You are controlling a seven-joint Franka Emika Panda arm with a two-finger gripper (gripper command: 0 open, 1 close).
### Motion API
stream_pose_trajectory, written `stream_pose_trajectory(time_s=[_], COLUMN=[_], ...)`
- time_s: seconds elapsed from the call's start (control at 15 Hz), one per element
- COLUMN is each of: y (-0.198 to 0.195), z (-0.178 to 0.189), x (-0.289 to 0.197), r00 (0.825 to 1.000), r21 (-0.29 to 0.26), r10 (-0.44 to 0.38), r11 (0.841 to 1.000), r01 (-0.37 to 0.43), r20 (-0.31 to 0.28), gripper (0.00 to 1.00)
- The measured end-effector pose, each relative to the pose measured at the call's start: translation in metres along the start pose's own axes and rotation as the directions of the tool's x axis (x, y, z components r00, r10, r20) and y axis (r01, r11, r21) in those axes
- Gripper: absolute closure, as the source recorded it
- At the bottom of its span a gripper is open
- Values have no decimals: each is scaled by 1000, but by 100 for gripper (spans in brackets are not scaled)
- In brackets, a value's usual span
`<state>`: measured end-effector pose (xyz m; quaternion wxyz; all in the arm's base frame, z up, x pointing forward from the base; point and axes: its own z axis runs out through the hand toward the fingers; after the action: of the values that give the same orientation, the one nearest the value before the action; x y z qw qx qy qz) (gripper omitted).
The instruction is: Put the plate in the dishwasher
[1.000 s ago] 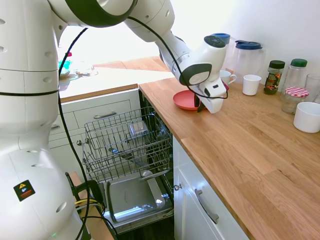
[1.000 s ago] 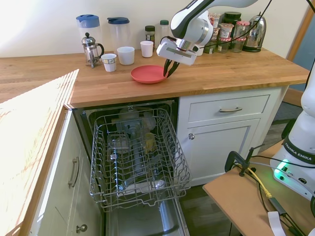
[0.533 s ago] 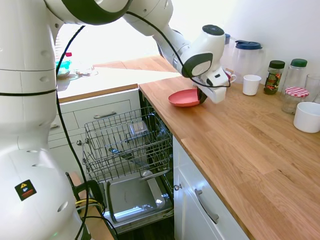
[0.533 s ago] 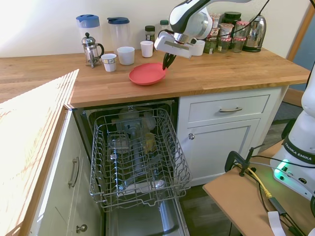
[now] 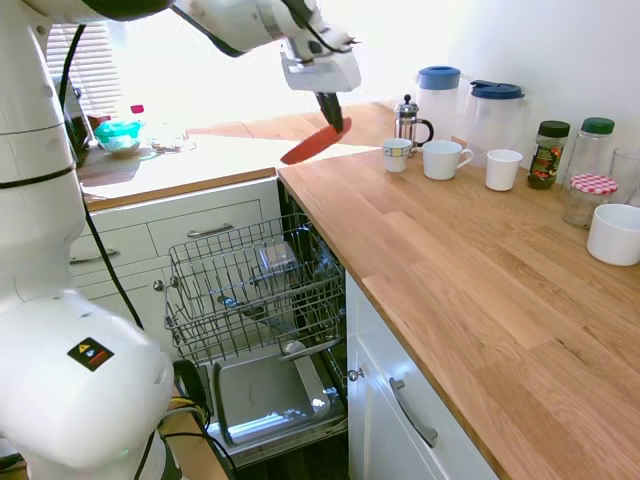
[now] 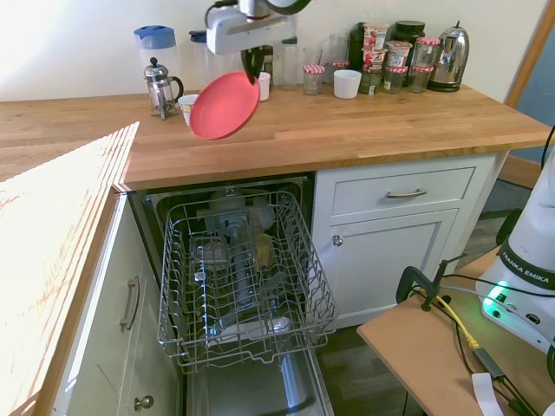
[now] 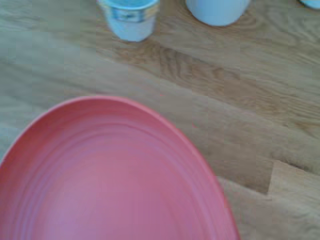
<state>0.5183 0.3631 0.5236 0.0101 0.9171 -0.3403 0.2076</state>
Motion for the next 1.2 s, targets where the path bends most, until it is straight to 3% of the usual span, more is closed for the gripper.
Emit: stream_pose_trajectory(time_s=[0.13,0.27,0.53,0.67,0.8,0.93,1.07,1.2], y=[-35,-57,-59,-41,-16,3,9,3], z=[-18,-11,2,39,106,154,162,155], x=[-92,-165,-238,-278,-327,-376,-422,-460], r00=[991,960,868,813,737,644,536,413], r21=[-61,-132,-280,-360,-453,-523,-571,-609], r10=[-105,-217,-387,-486,-598,-698,-779,-846], r11=[993,972,910,857,777,693,614,531], r01=[100,195,306,369,437,495,544,589], r20=[-88,-176,-310,-322,-314,-314,-327,-338], gripper=[100,100,100,100,100,100,100,100])
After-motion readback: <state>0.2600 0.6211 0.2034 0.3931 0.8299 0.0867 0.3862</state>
